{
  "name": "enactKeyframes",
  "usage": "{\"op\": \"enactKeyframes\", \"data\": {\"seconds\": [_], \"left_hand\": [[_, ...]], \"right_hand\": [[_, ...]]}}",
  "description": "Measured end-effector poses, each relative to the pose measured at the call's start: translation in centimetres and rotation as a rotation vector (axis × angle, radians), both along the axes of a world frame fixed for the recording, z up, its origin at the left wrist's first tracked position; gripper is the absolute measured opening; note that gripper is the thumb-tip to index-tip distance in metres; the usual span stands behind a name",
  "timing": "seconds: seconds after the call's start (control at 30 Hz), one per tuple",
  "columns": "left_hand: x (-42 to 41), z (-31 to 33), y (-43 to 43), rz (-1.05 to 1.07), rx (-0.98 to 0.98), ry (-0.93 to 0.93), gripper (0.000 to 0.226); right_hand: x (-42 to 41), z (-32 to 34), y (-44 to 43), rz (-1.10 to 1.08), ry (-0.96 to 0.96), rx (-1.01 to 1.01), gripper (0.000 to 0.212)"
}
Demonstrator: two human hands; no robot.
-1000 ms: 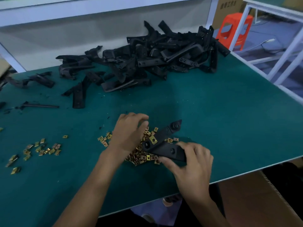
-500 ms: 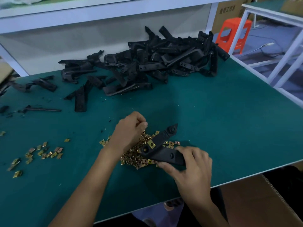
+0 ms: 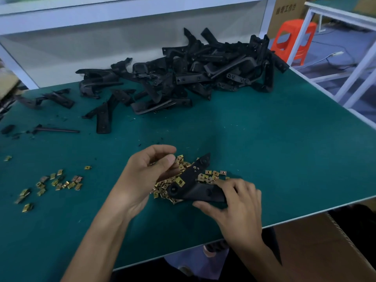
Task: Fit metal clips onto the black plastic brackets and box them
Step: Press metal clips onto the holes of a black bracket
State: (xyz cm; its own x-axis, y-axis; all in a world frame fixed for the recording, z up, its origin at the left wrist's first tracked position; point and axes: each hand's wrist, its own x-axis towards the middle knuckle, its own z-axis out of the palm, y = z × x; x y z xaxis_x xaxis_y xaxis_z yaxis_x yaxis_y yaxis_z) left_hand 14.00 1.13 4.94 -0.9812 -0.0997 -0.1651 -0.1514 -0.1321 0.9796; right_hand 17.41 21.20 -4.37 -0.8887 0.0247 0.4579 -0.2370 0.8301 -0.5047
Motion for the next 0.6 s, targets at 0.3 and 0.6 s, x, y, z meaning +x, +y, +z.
{"op": "enactKeyframes", "data": {"seconds": [0.3,0.6], "left_hand": [[0.5,-0.4,0.0,-0.073,-0.072,-0.034,0.011],[0.3,-0.6,0.3,-0.011,-0.13,0.05,0.008]], "right_hand": [[0.0,-0.1,0.0,0.013,-0.009,0.018,0.068],[-0.1,-0.2,0.0,0.017,0.01,0.021,0.068]]}}
